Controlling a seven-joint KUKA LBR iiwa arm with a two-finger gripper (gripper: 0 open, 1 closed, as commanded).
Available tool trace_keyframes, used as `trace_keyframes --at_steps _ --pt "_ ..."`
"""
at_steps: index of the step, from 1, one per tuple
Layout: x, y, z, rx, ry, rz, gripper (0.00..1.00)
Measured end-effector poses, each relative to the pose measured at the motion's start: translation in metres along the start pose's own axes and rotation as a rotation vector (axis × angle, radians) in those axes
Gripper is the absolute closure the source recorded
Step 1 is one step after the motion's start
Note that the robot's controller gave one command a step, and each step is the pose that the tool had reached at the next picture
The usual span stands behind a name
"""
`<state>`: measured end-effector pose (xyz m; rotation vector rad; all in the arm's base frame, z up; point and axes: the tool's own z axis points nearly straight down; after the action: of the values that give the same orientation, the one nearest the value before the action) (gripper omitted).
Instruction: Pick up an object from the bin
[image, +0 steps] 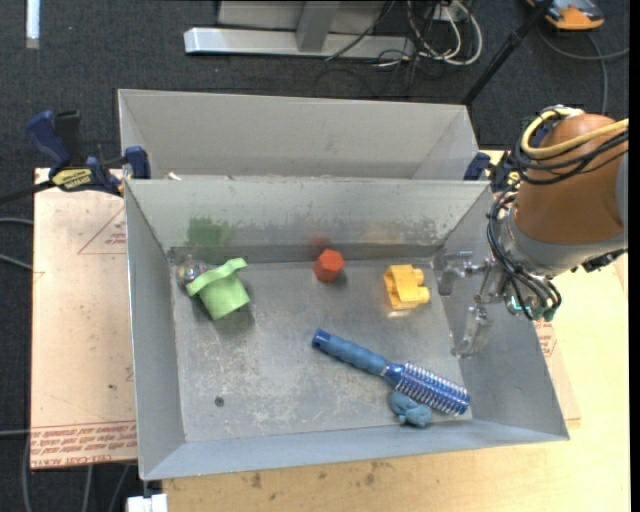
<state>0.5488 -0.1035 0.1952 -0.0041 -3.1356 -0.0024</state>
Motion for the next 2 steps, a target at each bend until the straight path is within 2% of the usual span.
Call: trace_keyframes --at_steps 1,2 --pt "0.0566 0.0498 0.1289 -0.001 -0.002 0.003 0.00" --pt "0.0549 0.0481 0.1250 0.001 -0.005 0.004 1.00"
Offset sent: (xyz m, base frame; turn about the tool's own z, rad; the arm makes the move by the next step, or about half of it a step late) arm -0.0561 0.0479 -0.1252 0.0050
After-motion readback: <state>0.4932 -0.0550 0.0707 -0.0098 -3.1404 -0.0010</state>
